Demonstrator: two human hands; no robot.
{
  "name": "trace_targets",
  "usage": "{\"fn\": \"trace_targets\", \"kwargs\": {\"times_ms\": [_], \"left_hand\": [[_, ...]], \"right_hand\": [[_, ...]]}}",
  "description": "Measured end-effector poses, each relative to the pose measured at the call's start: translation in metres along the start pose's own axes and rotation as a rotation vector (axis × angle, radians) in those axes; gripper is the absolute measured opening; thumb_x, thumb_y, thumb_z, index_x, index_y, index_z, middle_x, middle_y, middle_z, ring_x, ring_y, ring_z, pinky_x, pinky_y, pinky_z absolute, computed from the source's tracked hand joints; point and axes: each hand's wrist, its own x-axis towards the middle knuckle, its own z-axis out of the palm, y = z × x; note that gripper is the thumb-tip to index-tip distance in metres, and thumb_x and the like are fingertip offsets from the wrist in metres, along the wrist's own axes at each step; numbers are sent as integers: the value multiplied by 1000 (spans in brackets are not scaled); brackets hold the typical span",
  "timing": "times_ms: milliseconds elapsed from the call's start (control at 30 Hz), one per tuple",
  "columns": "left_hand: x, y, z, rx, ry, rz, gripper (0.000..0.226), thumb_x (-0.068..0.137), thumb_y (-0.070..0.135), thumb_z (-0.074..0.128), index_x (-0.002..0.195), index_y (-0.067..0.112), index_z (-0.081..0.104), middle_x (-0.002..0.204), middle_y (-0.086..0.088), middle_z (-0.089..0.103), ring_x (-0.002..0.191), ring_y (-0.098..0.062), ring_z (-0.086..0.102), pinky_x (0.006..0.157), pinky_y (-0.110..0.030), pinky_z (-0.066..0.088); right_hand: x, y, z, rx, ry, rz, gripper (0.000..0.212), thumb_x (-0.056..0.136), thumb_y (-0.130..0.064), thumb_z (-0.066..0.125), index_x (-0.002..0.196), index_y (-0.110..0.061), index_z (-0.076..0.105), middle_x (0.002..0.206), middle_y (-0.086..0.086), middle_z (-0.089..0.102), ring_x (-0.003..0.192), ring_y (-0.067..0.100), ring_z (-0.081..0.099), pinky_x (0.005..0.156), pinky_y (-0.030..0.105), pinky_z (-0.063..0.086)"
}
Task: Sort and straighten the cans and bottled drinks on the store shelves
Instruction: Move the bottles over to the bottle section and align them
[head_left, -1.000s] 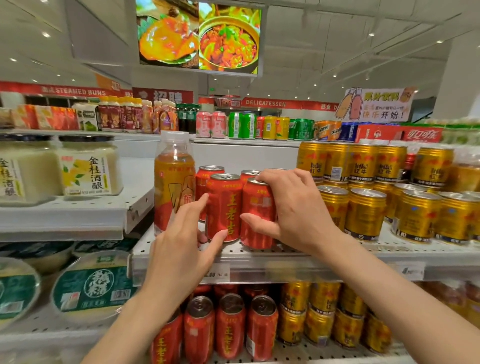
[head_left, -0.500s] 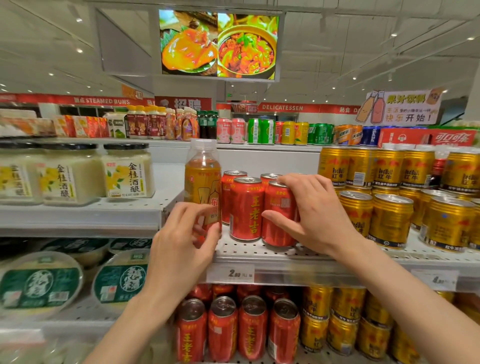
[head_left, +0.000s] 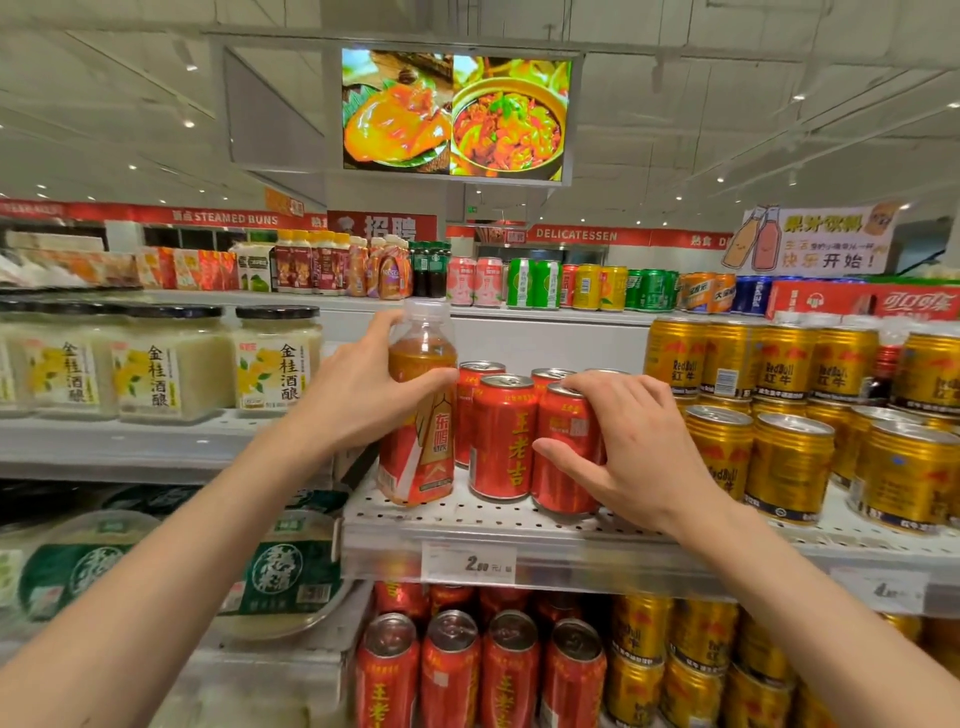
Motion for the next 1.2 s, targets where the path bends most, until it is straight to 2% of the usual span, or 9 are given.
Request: {"fn": "trace_targets", "kwargs": {"times_ms": [133,333,400,500,633,800,900,1033,1200], "left_hand": [[-10,-6,2,-139,130,60,84,77,67,70,146,33,35,116,9,61,101,-12,59,85,-29,44],[-26,7,-20,-407,85,88,85,66,77,67,137,38,42,121,7,66,104,-10,65,88,-42,57],[-34,19,-23,-414,37,135,71,68,71,68,129,45,44,116,13,67,102,-4,64,84,-30,55],[-47,33,-18,-562,-52,170,52,72,59,77,114,56,45,102,21,73,94,0,69,70,-15,55],[-56,40,-3,-687,-157,195,58,76,43,81,126,41,51,107,19,75,99,-6,72,81,-33,62],[-57,35,10,-677,-241,239,70,77,46,77,140,31,49,121,12,72,109,-9,69,87,-34,60],[-62,24,18,-605,-216,258,57,80,59,69,133,40,56,118,15,70,108,-8,68,84,-32,58],[-84,1,29,-711,-93,170,40,90,45,65,128,36,59,112,10,72,99,-13,71,69,-29,58],[-138,-25,61,-775,-90,67,33,90,34,71,122,38,61,108,11,73,96,-13,71,80,-32,56]], "right_hand": [[1,0,-5,53,-32,10,71,87,-78,46,135,-27,52,132,-8,62,126,13,54,113,38,31],[6,-8,-27,312,-10,78,75,83,-75,53,139,-24,52,135,-7,59,125,7,49,110,36,41],[2,-20,-39,384,34,77,74,82,-71,55,138,-23,53,131,-9,59,121,3,50,105,27,43],[-10,-44,-48,535,-41,104,79,78,-74,56,142,-29,48,127,-16,59,114,-3,54,97,17,47],[-28,-66,-39,647,-141,105,77,80,-69,65,145,-37,40,126,-23,62,117,-4,58,97,20,49],[-42,-72,-33,846,-178,275,62,81,-49,78,134,-41,48,114,-24,69,108,-4,64,93,24,53],[-54,-74,-31,847,-171,354,59,76,-56,79,128,-44,52,112,-27,68,107,-4,64,92,25,53],[-82,-76,-23,847,-179,490,64,69,-66,76,125,-46,52,112,-31,67,106,-6,64,92,28,55],[-120,-90,-15,901,-140,650,58,69,-53,80,121,-37,59,103,-20,74,97,0,69,84,25,51]]}}
